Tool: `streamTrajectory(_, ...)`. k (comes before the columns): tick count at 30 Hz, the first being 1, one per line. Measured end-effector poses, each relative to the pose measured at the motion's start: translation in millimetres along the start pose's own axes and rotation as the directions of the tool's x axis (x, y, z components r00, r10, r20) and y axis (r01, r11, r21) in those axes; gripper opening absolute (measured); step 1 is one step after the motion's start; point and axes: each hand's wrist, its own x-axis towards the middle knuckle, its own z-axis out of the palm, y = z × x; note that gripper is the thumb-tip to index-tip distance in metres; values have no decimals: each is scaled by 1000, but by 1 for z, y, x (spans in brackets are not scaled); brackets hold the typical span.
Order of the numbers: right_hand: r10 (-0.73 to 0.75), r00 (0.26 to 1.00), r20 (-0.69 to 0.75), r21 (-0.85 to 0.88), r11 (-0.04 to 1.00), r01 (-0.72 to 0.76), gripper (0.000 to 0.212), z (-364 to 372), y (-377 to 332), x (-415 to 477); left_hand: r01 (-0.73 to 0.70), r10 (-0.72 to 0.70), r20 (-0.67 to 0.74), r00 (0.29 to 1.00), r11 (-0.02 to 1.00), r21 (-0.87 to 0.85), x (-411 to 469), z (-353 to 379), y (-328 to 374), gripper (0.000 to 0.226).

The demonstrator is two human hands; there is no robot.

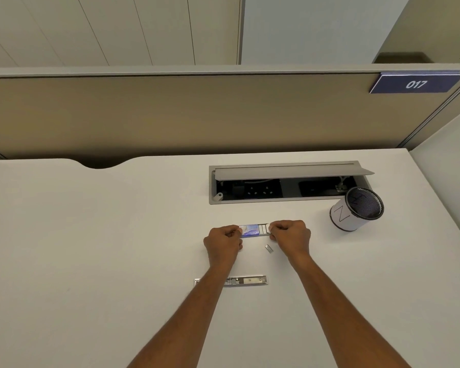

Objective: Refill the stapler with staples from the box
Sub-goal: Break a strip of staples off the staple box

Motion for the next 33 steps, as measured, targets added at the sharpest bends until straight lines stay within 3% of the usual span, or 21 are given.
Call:
streamTrajectory(8,-40,999,35,-47,998,42,8,1,2,3,-189,181,56,982,939,287,-2,6,11,22)
streamTrajectory(26,-100,994,45,-116,988,104,17,16,8,8,-179,162,80,984,933,312,5,13,8,17)
streamTrajectory(33,-99,995,31,-96,990,101,24,21,3,15,-186,163,94,982,918,351,9,20,16,30)
